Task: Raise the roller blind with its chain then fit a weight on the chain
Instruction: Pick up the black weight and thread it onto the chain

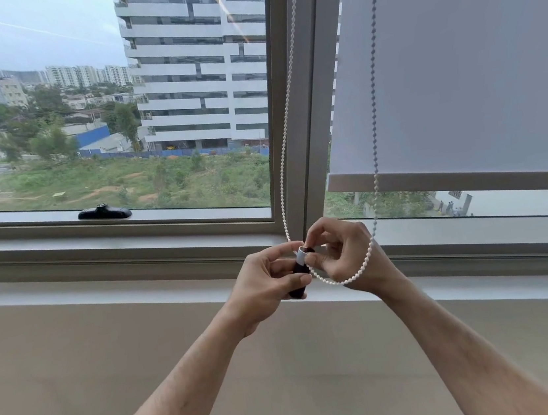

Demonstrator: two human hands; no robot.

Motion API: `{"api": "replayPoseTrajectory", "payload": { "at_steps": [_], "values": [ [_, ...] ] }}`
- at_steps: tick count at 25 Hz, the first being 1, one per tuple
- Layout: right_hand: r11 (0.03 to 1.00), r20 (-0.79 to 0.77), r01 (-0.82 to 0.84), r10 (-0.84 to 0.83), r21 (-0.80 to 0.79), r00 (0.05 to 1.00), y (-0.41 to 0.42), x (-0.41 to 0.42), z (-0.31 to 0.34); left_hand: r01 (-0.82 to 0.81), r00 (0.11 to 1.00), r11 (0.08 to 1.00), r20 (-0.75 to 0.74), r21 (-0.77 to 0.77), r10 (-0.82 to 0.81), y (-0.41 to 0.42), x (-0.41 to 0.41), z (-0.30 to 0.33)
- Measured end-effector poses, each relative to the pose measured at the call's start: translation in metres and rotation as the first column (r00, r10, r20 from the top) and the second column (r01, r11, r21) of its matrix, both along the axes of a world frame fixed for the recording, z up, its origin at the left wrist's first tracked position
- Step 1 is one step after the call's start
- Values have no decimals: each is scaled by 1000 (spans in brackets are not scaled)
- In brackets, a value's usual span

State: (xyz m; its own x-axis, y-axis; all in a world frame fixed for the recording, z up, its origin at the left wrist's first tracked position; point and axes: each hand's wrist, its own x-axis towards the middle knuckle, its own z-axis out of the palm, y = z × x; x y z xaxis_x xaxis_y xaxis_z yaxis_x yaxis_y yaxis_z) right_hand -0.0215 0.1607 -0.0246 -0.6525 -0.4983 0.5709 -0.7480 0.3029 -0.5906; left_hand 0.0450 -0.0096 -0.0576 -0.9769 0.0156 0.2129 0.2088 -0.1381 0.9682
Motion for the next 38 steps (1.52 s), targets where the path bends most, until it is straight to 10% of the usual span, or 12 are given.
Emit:
{"api": "replayPoseTrajectory", "payload": {
  "at_steps": [15,38],
  "values": [
    [947,354,-170,264,-273,897,5,-4,-29,9,1000,999,-29,-49,-11,-4,-4,-20],
    [964,433,50,71,-261,899,1,-11,-92,-17,995,981,96,-192,36,7,-19,-60]
  ]
}}
